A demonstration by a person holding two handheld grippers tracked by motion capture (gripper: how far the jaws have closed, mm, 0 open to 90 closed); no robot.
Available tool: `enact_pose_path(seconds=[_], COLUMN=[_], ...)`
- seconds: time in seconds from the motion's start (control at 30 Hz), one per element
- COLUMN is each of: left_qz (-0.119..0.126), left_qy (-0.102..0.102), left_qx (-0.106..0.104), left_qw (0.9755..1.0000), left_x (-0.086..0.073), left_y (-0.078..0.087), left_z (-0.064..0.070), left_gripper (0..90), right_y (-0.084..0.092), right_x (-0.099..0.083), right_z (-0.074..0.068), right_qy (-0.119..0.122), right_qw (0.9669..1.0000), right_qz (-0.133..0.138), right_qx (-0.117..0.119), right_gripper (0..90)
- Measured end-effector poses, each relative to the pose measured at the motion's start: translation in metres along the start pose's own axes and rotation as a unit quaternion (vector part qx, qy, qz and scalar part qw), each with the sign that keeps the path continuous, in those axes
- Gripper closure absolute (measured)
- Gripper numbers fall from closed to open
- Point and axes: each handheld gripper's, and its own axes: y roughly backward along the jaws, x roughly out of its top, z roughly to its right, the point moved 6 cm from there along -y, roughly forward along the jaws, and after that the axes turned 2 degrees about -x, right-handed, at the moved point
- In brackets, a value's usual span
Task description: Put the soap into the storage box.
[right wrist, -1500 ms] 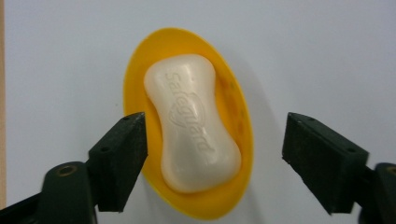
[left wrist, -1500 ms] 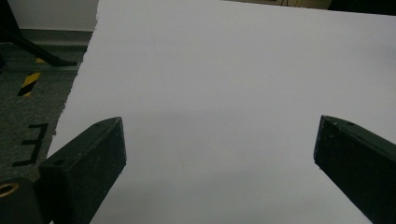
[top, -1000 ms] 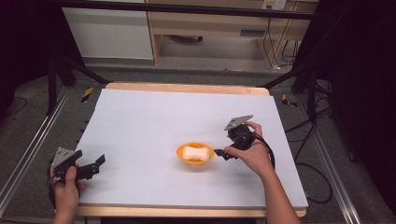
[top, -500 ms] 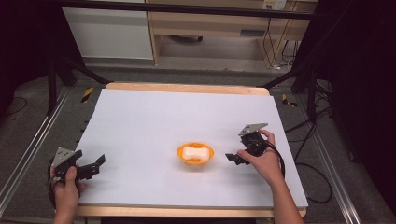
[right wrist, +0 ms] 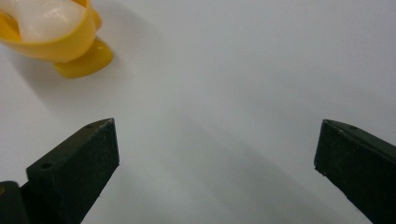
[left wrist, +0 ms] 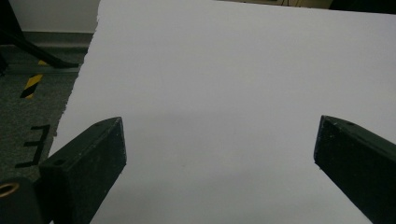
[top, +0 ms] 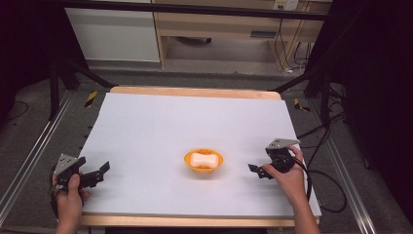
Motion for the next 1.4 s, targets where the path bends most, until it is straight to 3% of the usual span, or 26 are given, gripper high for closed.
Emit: enact_pose_path(seconds=[0.2,0.67,1.1,1.3,1.4], left_qz=[0.0,0.002,0.006,0.004,0.006], left_qy=[-0.002,-0.003,0.0,-0.001,0.0], left_qx=[0.0,0.002,0.003,0.005,0.004], left_qw=[1.0,1.0,1.0,1.0,1.0], left_x=[0.0,0.0,0.0,0.0,0.0], left_y=[0.0,0.001,0.001,0.001,0.002], left_z=[0.0,0.0,0.0,-0.001,-0.001], left_gripper=[1.9,2.0,1.9,1.9,1.9], right_y=[0.01,0.037,0.055,0.068,0.071], right_x=[-0.01,-0.054,-0.08,-0.089,-0.09], right_z=[0.005,0.023,0.033,0.036,0.036], right_qy=[-0.009,-0.046,-0.066,-0.088,-0.096], right_qw=[0.9998,0.9976,0.9956,0.9921,0.9902], right_qz=[0.015,0.042,0.05,0.074,0.091], right_qx=[-0.006,-0.029,-0.045,-0.051,-0.042], right_gripper=[0.6,0.6,0.5,0.6,0.6])
